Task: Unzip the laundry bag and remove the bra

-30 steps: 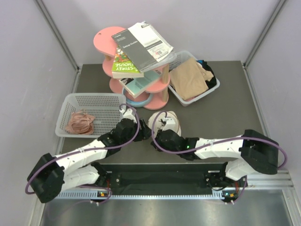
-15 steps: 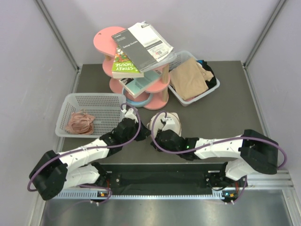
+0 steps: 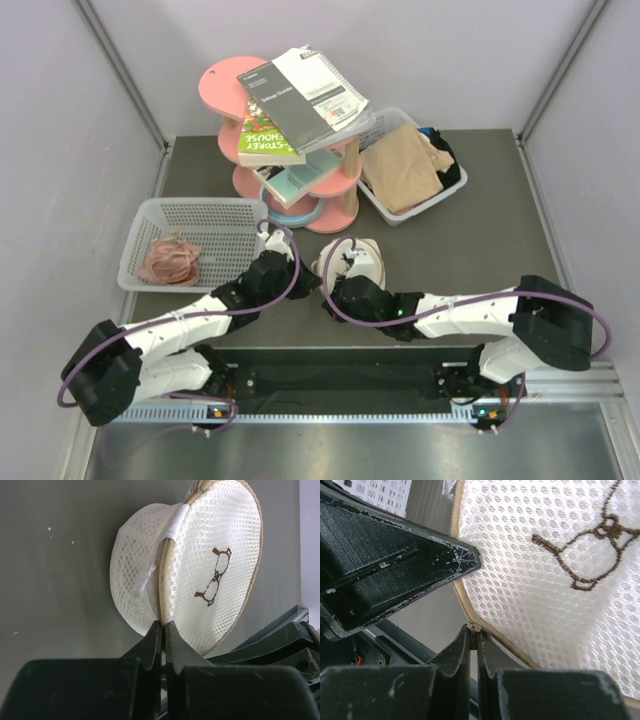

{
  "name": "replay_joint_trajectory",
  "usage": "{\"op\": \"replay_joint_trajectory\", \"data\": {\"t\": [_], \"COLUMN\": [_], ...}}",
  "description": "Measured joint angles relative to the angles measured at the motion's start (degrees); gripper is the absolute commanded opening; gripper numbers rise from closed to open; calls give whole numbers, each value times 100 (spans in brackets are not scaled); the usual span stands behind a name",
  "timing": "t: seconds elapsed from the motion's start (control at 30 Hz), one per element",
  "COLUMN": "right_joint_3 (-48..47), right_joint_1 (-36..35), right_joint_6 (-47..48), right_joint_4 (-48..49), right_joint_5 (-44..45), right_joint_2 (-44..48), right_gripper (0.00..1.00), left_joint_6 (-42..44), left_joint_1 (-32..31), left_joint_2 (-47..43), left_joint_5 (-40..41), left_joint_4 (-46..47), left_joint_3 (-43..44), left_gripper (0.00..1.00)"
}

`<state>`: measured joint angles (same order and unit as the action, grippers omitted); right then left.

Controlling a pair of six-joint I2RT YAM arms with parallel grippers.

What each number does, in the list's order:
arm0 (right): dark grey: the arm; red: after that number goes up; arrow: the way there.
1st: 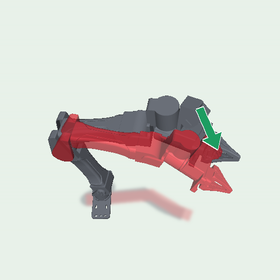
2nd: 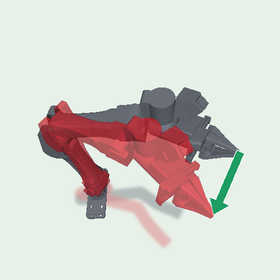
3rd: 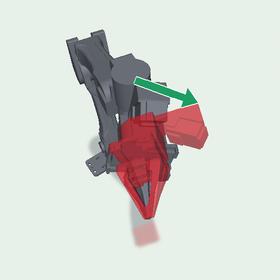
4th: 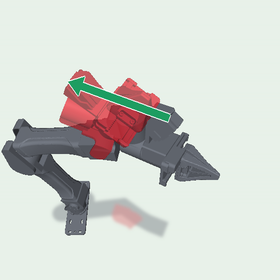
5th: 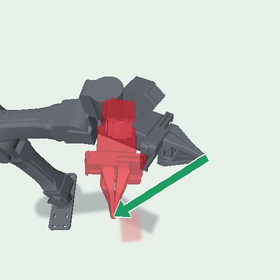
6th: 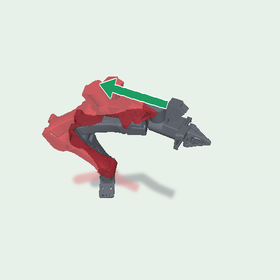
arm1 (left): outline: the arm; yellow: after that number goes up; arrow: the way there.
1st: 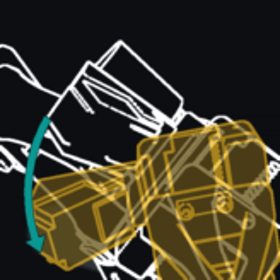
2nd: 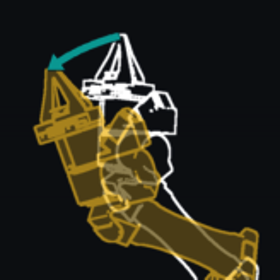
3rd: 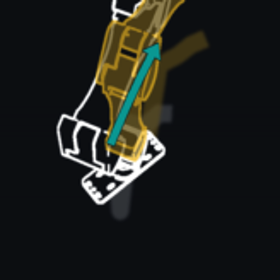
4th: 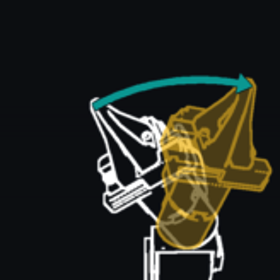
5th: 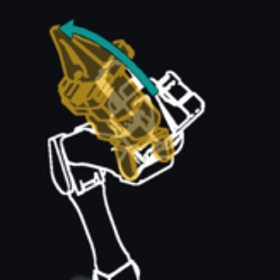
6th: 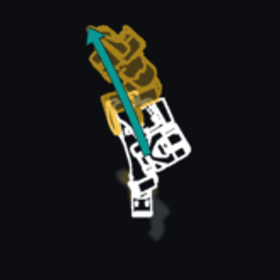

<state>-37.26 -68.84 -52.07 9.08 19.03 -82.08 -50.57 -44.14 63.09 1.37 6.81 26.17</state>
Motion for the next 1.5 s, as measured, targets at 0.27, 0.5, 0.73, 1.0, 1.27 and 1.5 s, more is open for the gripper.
{"op": "replay_joint_trajectory", "data": {"t": [0.27, 0.5, 0.73, 1.0, 1.27, 1.5], "right_joint_3": [166, 595, 688, 688, 691, 667], "right_joint_1": [0, 0, 7, 7, 13, 13], "right_joint_6": [-28, -127, -177, -173, -212, -214], "right_joint_4": [-321, -876, -1047, -1005, -407, 61], "right_joint_5": [192, 490, 649, 634, 236, -44], "right_joint_2": [479, 1167, 1388, 1355, 988, 457], "right_gripper": [0, 0, 0, 0, 0, 0], "left_joint_6": [197, 472, 678, 896, 1078, 955], "left_joint_1": [0, 24, 28, 52, 181, 208], "left_joint_2": [-175, -317, -260, 57, 531, 291], "left_joint_5": [236, 494, 509, 509, 555, 575], "left_joint_4": [-212, -527, -647, -686, -667, -828], "left_joint_3": [116, 278, 433, 654, 1108, 1010], "left_gripper": [0, 0, 0, 0, 69, 71]}}
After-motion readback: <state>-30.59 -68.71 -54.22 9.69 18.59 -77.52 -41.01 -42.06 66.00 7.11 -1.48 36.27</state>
